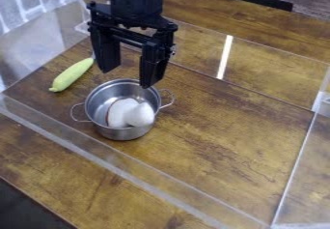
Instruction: Move the green spoon to the right
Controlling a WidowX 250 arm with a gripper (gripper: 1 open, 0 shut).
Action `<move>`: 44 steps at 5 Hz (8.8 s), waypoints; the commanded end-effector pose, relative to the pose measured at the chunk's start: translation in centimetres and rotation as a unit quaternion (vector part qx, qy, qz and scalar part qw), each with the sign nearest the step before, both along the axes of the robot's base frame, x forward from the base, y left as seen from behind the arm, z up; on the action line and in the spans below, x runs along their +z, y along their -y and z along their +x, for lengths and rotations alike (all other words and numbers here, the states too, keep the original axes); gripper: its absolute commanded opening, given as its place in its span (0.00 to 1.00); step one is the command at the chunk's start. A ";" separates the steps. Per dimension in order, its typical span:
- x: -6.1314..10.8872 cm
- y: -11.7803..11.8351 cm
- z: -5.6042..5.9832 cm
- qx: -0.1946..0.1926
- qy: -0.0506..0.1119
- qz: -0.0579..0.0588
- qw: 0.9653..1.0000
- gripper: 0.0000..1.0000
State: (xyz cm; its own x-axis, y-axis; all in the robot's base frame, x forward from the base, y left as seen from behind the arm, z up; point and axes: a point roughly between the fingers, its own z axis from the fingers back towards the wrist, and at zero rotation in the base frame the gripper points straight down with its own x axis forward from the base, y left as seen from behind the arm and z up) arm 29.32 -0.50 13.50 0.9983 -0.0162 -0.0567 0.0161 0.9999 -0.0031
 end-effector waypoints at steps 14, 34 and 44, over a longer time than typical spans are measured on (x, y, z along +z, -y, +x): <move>-6.3 -15.8 6.5 -0.124 0.105 -0.028 0.986 1.00; 0.2 -12.3 14.7 -0.065 0.083 0.013 0.994 0.00; 3.4 -0.5 10.5 -0.132 0.103 -0.009 0.986 0.00</move>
State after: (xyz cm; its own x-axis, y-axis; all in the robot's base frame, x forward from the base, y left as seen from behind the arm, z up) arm 39.76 0.63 12.60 0.9630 -0.2669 0.0377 0.2679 0.9632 -0.0231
